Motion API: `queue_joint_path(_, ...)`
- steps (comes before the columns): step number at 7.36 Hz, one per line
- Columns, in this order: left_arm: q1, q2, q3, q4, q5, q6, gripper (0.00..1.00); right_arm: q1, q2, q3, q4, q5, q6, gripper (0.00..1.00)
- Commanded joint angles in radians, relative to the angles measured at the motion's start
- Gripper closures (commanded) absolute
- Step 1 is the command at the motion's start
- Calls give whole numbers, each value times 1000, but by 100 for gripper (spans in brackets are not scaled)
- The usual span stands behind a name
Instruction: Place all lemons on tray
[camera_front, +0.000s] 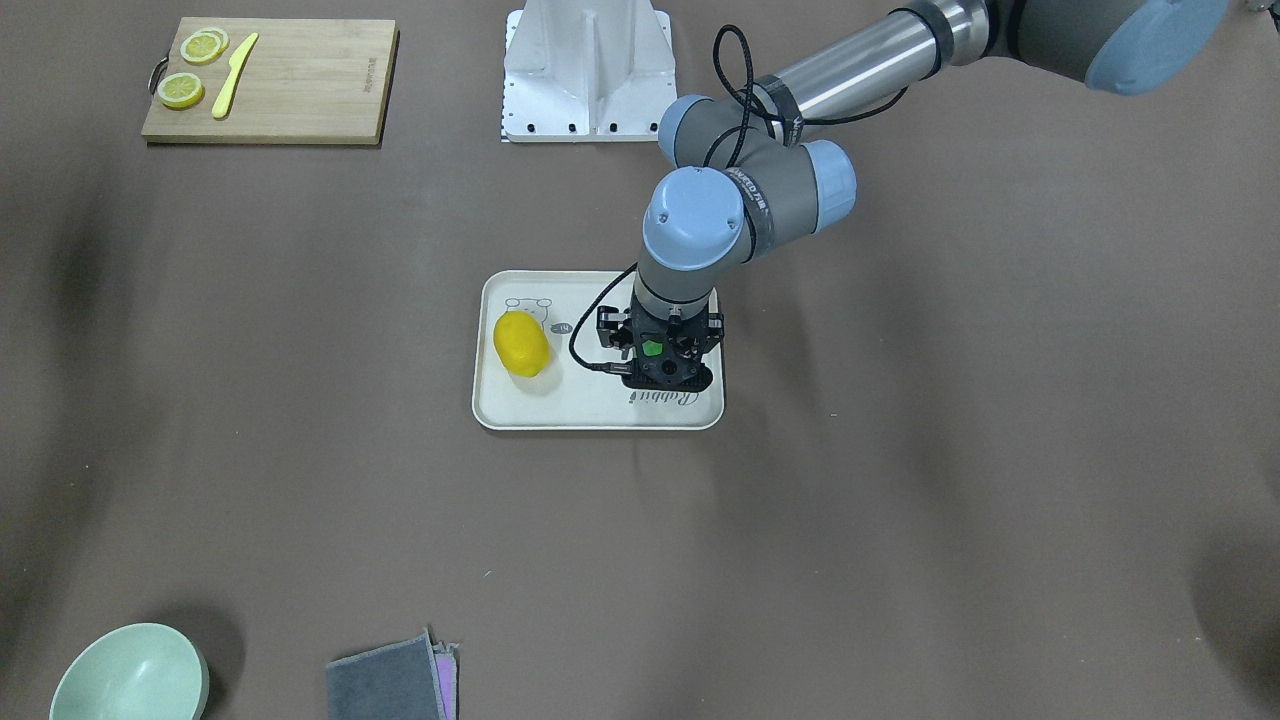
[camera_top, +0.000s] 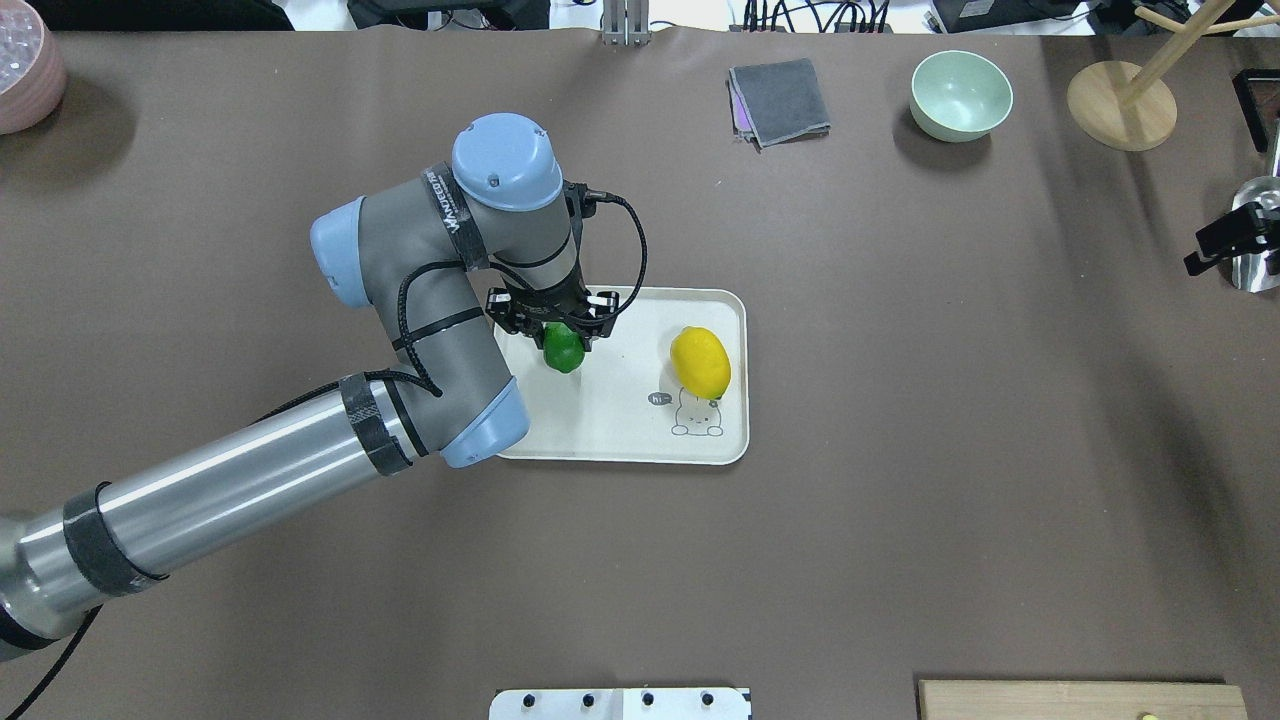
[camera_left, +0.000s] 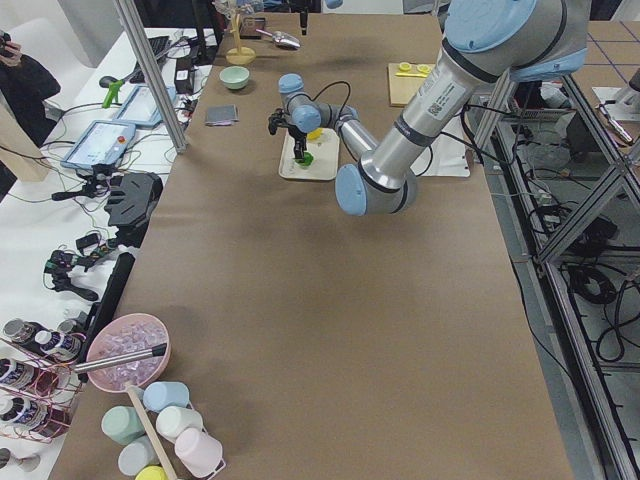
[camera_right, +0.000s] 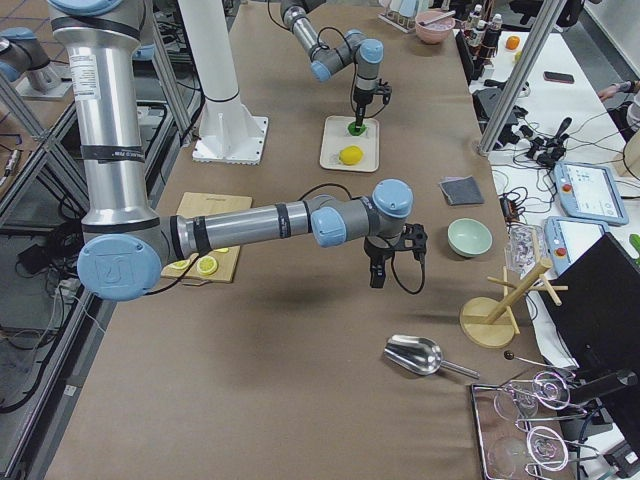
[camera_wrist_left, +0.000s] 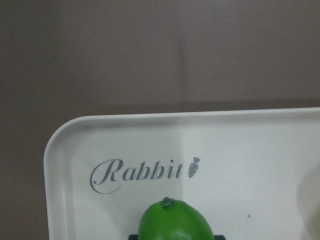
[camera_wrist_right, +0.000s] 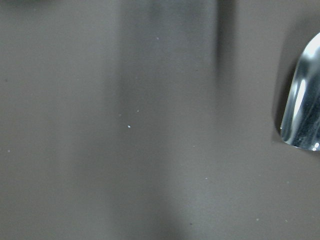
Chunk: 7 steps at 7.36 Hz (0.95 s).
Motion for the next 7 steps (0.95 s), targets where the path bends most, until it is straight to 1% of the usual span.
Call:
queue_joint_path(1, -12, 2, -16, 9, -7, 7, 2, 72, 3, -31, -92, -2, -83, 1)
queue_joint_path(2, -64, 28, -56, 28, -36, 14, 2, 94, 11, -63, -94, -2, -94, 1)
queue_joint_path(3, -113, 98, -123, 36, -94, 62, 2, 114, 21, -97, -94, -2, -97, 1)
queue_joint_path(4, -202, 179, -189, 75, -143, 186, 2, 141, 32, -126, -91, 1, -98, 1)
queue_joint_path(5, -300, 271, -234, 107, -183, 390, 2, 155, 29, -130, -93, 6, -98, 1)
queue_joint_path(6, -395, 336, -249, 140, -206, 526, 2, 161, 28, -134, -94, 9, -98, 1)
queue_joint_path(7, -478, 420, -271, 141, -211, 635, 2, 161, 20, -134, -93, 11, -97, 1)
